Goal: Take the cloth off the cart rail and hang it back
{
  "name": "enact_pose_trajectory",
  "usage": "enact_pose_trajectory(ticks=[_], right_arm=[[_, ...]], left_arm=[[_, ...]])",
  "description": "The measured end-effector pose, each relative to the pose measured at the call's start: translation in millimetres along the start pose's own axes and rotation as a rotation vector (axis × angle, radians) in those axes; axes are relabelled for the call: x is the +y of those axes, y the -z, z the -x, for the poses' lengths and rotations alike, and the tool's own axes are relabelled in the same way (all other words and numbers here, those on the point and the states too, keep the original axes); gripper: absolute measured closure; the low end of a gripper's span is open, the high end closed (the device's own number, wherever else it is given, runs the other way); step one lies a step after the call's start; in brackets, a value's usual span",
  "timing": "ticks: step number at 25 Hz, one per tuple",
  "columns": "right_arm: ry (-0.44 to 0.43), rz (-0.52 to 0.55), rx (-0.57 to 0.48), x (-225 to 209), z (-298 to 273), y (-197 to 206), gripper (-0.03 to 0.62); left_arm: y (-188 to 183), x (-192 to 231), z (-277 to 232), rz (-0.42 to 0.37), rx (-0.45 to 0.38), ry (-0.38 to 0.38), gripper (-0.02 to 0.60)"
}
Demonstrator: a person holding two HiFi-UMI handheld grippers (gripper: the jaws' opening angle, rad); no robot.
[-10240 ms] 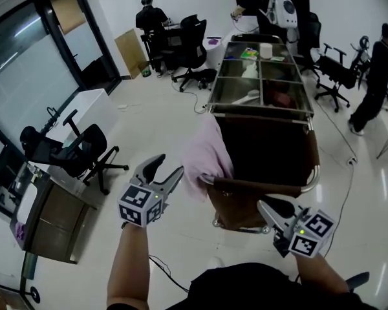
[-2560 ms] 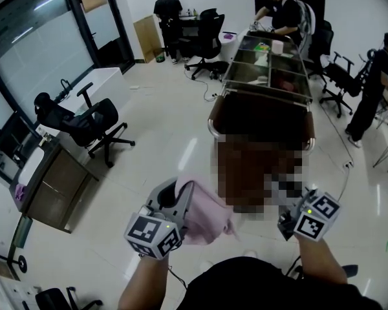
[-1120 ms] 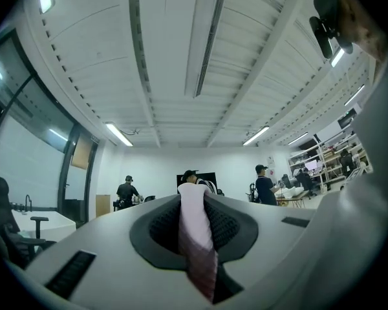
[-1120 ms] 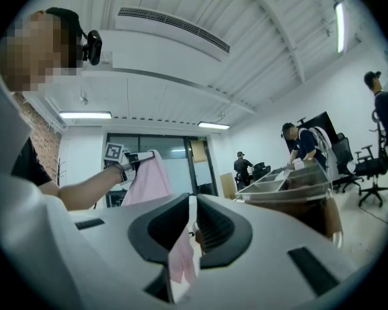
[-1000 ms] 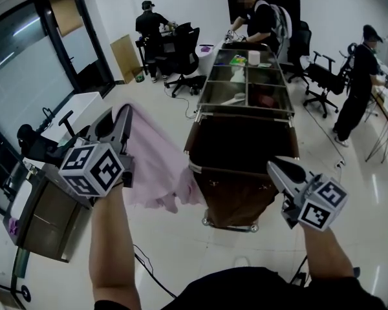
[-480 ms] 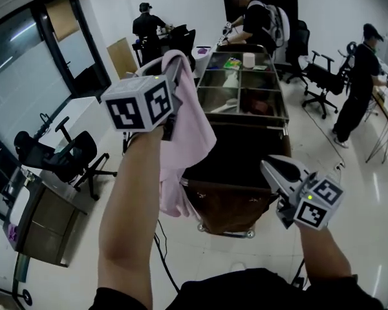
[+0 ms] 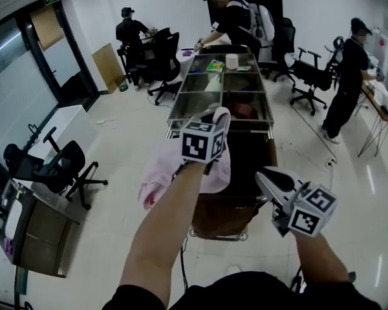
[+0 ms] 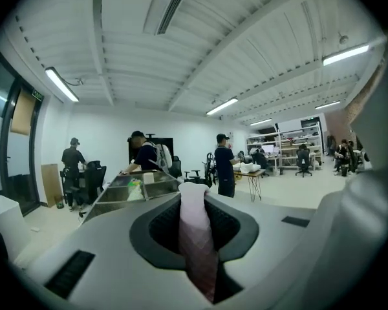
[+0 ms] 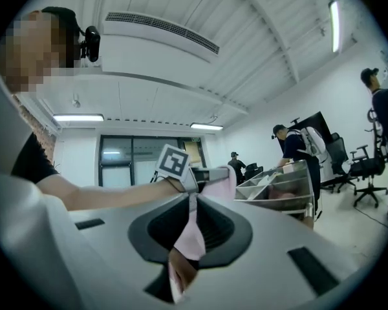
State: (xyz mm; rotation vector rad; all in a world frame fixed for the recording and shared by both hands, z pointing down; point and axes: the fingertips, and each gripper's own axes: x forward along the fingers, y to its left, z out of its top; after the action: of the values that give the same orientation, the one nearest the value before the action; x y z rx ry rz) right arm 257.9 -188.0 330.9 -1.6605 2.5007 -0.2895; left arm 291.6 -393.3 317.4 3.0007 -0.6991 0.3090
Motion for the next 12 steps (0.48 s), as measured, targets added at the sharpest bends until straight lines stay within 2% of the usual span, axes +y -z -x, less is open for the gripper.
enact_pose_trajectory(ticks=[5,8,10,12], right_arm=[[0.01,-0.015,0.014,-6.9,1.3,10.0,0.54],[0.018,-0.022,0.02,-12.3,0.3,12.1,0.54],[0.023,-0.03,0.023,-14.5,0.0,14.0,0.54],[0.024,-0.033,0.026,-14.3,-0.6,16.2,0.54]], left_arm=[[67.0,-8.1,-37.0,-0.021,0.132,0.024,0.505],[90.9,-9.6,-42.0,-0.026,0.195,0.04,0.43],[95.4,-10.5,-39.6,-0.026,0.209,0.051,0.37],[100.3,-12.8,-35.6,-0.021,0.226,0.07,0.353]])
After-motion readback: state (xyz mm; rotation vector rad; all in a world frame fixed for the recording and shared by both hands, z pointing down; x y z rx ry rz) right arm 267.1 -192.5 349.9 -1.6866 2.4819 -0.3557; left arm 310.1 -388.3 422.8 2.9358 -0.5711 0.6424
